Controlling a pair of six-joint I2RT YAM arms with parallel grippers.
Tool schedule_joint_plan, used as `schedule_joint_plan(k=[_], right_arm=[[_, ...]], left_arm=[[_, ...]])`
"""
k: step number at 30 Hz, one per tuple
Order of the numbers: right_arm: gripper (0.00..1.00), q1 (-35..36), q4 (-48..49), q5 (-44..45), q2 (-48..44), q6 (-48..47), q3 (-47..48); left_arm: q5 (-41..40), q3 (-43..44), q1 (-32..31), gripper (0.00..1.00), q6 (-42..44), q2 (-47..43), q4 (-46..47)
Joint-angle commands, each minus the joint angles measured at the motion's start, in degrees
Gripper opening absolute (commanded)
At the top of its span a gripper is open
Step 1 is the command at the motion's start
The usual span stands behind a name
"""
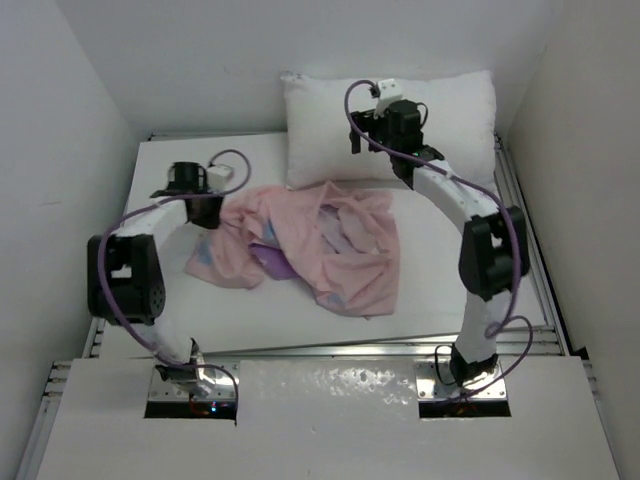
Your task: Put the pillow into the pillowcase
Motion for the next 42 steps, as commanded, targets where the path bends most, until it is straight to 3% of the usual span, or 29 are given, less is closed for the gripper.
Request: schedule_joint_plan(k=[1,6,8,10,11,12,14,16,17,19,22,24,26,27,28,30,33,37,42], right_arm=[[0.99,1.7,-7.3,8.1,12.0,-4.1,10.6],[0.99,3.3,-11.2,8.7,24.8,-11.6,24.9],[0.9,3.3,-11.4,9.0,28.2,-11.9,26.2],[0.67,3.4,-11.0,10.4,28.7,-13.5,24.4],[0.45,3.4,-11.0,10.9,28.3,-13.9,23.0],[0.33,3.4,-11.1,11.6,26.5,-14.8,21.5],[0.0,3.4,-9.7,13.0,23.0,-15.7,13.1],[0.0,3.3,-2.5,15.4,14.3,-17.5,-0.4],[0.0,3.2,0.2,16.2,11.0,-18.9,-5.6],[0.0,2.7,6.7,17.2,1.0,-21.4,-17.3],[0.0,0.2,6.2,16.5,-10.0,-20.1,-26.2],[0.0,-1.9,4.1,14.9,-17.9,-19.3,-31.4],[0.0,-3.0,0.8,11.7,-23.0,-19.5,-34.2],[0.0,-3.3,-1.1,10.9,-27.3,-19.5,-35.1],[0.0,-3.8,-3.8,8.7,-28.9,-19.3,-34.7],[0.0,-5.3,-9.7,7.9,-31.5,-18.5,-33.2],[0.0,-7.8,-10.6,8.7,-33.7,-17.1,-31.7],[0.0,-9.0,-13.4,10.8,-31.7,-15.8,-27.6],[0.0,-9.3,-14.0,12.3,-30.0,-14.8,-27.4]], left_arm=[[-5.3,-2.0,9.5,0.0,3.6,-8.9,-4.9],[-10.0,-5.2,11.4,0.0,7.1,-14.2,-7.1],[-14.6,-5.5,12.1,0.0,6.8,-14.2,-6.7],[-17.1,-5.4,14.6,0.0,6.0,-13.9,-5.7],[-17.7,-5.0,15.5,0.0,4.8,-13.4,-4.8],[-18.6,-4.0,17.5,0.0,4.2,-12.9,-4.4],[-19.9,-2.1,18.5,0.0,3.1,-11.4,-4.1],[-20.7,0.8,18.6,0.07,2.9,-10.7,-3.8],[-20.1,2.9,18.5,0.33,2.6,-10.4,-3.9],[-15.9,5.2,18.4,0.7,2.0,-10.8,-4.2],[-6.2,9.8,16.5,0.88,1.4,-13.0,-4.3],[-1.4,10.5,13.5,0.89,1.7,-14.6,-4.2],[-1.9,10.4,5.2,0.88,4.6,-16.7,-5.3],[-2.1,10.2,1.5,0.84,5.9,-17.1,-6.1],[-2.0,9.6,-4.8,0.73,6.6,-17.0,-7.8],[0.7,8.8,-9.7,0.63,3.9,-15.2,-8.4],[4.4,5.6,-18.6,0.61,2.0,-12.1,-8.5],[4.9,2.7,-27.3,0.62,6.5,-10.4,-10.5],[6.1,-0.6,-31.7,0.69,8.3,-10.1,-10.9]])
